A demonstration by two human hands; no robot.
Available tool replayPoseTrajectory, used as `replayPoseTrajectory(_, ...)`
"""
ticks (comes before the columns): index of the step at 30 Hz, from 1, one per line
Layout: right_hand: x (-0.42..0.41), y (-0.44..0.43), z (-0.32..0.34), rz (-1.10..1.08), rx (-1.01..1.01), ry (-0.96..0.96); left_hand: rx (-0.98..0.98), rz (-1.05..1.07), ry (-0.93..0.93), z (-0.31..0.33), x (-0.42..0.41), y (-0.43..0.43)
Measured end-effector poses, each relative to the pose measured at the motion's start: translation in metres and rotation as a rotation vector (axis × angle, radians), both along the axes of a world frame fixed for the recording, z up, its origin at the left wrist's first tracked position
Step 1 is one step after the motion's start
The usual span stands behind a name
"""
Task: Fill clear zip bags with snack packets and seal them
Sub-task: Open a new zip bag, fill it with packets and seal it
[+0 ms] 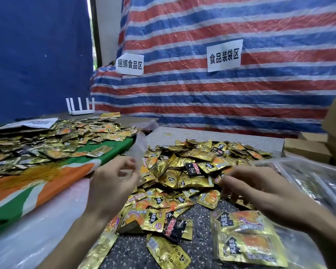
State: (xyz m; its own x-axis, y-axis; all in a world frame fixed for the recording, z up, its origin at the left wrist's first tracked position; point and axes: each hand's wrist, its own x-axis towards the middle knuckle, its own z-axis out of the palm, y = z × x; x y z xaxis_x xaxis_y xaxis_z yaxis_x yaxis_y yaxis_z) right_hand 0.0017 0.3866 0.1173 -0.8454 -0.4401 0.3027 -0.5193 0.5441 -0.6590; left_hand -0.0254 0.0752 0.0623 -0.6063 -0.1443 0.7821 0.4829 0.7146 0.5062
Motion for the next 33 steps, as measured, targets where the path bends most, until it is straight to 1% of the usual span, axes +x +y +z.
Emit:
replayPoseTrajectory(3,0.004,0.000,0.005,-0.020,-0.203,-0.133,-0.202,-0.211,0.225,0.008,0.010,0.053)
replayPoseTrajectory(5,0.006,0.000,0.009,-0.055,-0.294,-0.212,-0.325,-0.325,0.310,0.005,0.009,0.080)
replayPoseTrajectory(7,0.006,0.002,0.011,-0.072,-0.332,-0.260,-0.421,-0.412,0.391,0.000,0.004,0.100)
replayPoseTrajectory(10,0.005,0.009,0.013,-0.115,-0.337,-0.243,-0.489,-0.491,0.493,-0.008,-0.005,0.121)
replayPoseTrajectory(12,0.003,0.018,0.014,-0.147,-0.343,-0.281,-0.523,-0.526,0.498,-0.011,-0.012,0.131)
replayPoseTrajectory(13,0.002,0.024,0.015,-0.154,-0.352,-0.318,-0.529,-0.563,0.447,-0.011,-0.015,0.135)
replayPoseTrajectory(14,0.001,0.028,0.016,-0.158,-0.355,-0.352,-0.514,-0.629,0.335,-0.008,-0.017,0.137)
replayPoseTrajectory(15,0.001,0.033,0.017,-0.172,-0.350,-0.368,-0.469,-0.727,0.168,-0.004,-0.019,0.140)
replayPoseTrajectory(17,0.001,0.040,0.020,-0.217,-0.320,-0.369,-0.300,-0.911,-0.223,0.007,-0.024,0.144)
replayPoseTrajectory(18,0.001,0.043,0.020,-0.233,-0.309,-0.363,-0.195,-0.959,-0.378,0.013,-0.026,0.147)
replayPoseTrajectory(19,0.001,0.044,0.021,-0.242,-0.298,-0.354,-0.104,-0.991,-0.482,0.017,-0.028,0.151)
replayPoseTrajectory(20,0.000,0.044,0.021,-0.247,-0.275,-0.344,-0.052,-1.019,-0.544,0.021,-0.030,0.154)
replayPoseTrajectory(24,-0.002,0.041,0.018,-0.255,-0.196,-0.315,-0.053,-1.142,-0.648,0.027,-0.040,0.165)
replayPoseTrajectory(26,-0.004,0.041,0.017,-0.266,-0.189,-0.359,0.015,-1.208,-0.676,0.027,-0.047,0.162)
replayPoseTrajectory(28,-0.004,0.041,0.017,-0.264,-0.220,-0.429,0.073,-1.269,-0.710,0.026,-0.056,0.157)
replayPoseTrajectory(29,-0.004,0.042,0.017,-0.272,-0.233,-0.434,0.112,-1.295,-0.723,0.026,-0.060,0.152)
replayPoseTrajectory(30,-0.006,0.043,0.017,-0.288,-0.244,-0.421,0.177,-1.324,-0.738,0.026,-0.064,0.149)
replayPoseTrajectory(31,-0.007,0.044,0.016,-0.314,-0.250,-0.395,0.282,-1.356,-0.751,0.026,-0.068,0.145)
replayPoseTrajectory(33,-0.011,0.047,0.013,-0.405,-0.247,-0.265,0.568,-1.405,-0.740,0.026,-0.076,0.138)
